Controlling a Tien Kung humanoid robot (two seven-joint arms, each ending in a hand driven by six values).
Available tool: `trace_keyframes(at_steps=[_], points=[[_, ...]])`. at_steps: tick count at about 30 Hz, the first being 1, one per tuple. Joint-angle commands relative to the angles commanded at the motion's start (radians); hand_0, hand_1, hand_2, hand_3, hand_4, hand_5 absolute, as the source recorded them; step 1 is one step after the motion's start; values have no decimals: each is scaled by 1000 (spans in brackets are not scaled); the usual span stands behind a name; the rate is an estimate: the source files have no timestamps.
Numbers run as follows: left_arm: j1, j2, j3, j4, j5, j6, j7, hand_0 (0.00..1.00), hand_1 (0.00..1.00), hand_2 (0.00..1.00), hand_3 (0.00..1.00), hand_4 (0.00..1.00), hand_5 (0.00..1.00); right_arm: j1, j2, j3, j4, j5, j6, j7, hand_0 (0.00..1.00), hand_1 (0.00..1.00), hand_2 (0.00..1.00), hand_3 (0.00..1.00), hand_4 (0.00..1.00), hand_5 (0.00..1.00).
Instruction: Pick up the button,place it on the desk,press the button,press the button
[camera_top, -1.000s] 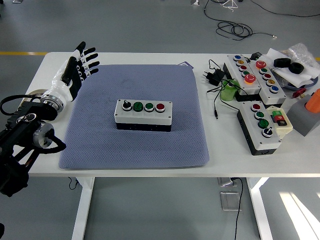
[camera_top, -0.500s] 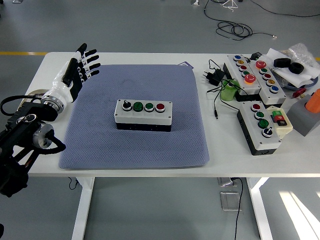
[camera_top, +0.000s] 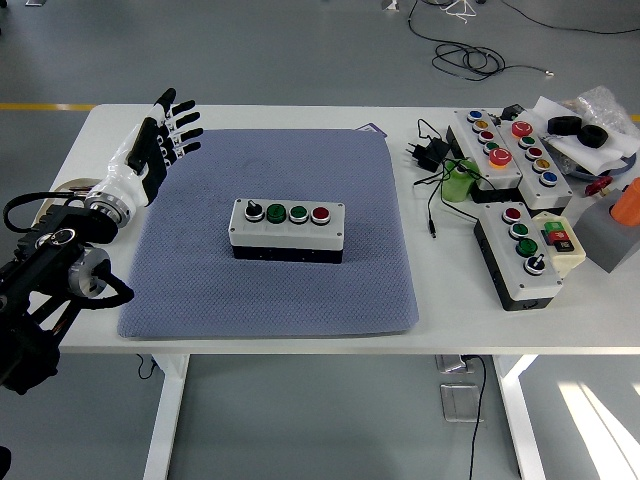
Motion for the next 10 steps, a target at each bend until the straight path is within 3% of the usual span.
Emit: trace_keyframes(at_steps=[10], points=[[4,5,-2,2,-1,1,-1,832,859,899,872,703,998,2,1,-1,0,2,0,1,787,797,817,751,412,479]])
